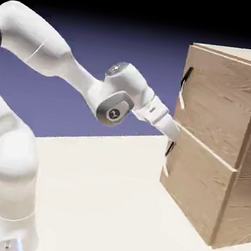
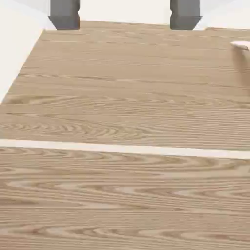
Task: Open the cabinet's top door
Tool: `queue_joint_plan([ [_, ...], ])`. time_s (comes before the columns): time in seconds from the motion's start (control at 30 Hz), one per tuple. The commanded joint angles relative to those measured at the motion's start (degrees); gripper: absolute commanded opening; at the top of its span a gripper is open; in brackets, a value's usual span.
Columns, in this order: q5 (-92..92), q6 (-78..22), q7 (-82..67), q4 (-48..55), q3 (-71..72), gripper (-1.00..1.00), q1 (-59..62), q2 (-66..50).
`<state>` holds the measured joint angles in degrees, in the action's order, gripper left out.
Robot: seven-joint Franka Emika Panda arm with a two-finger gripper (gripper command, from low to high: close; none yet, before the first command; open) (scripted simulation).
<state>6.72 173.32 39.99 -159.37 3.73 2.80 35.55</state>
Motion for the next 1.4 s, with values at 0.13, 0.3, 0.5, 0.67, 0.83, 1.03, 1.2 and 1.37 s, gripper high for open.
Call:
queue_joint_plan([
  [0.13, 12.5, -1.3, -4.6, 3.0, 6.9, 0.0, 6.5, 5.4],
  [0.3, 24.9, -2.5, -9.1, 6.0, 13.8, 0.0, 12.9, 10.7],
  [0.5, 39.9, -4.1, -14.6, 9.6, 22.1, 0.0, 20.7, 17.1],
  [0.67, 52.3, -5.3, -19.2, 12.7, 29.0, 0.0, 27.2, 22.5],
  [0.83, 64.8, -6.6, -23.7, 15.7, 35.9, 0.0, 33.6, 27.8],
  [1.03, 79.8, -8.1, -29.2, 19.3, 44.2, 0.0, 41.4, 34.3],
  [1.2, 92.2, -9.4, -33.8, 22.3, 51.2, 0.0, 47.9, 39.6],
  [1.37, 104.7, -10.7, -38.3, 25.3, 58.1, 0.0, 54.3, 45.0],
])
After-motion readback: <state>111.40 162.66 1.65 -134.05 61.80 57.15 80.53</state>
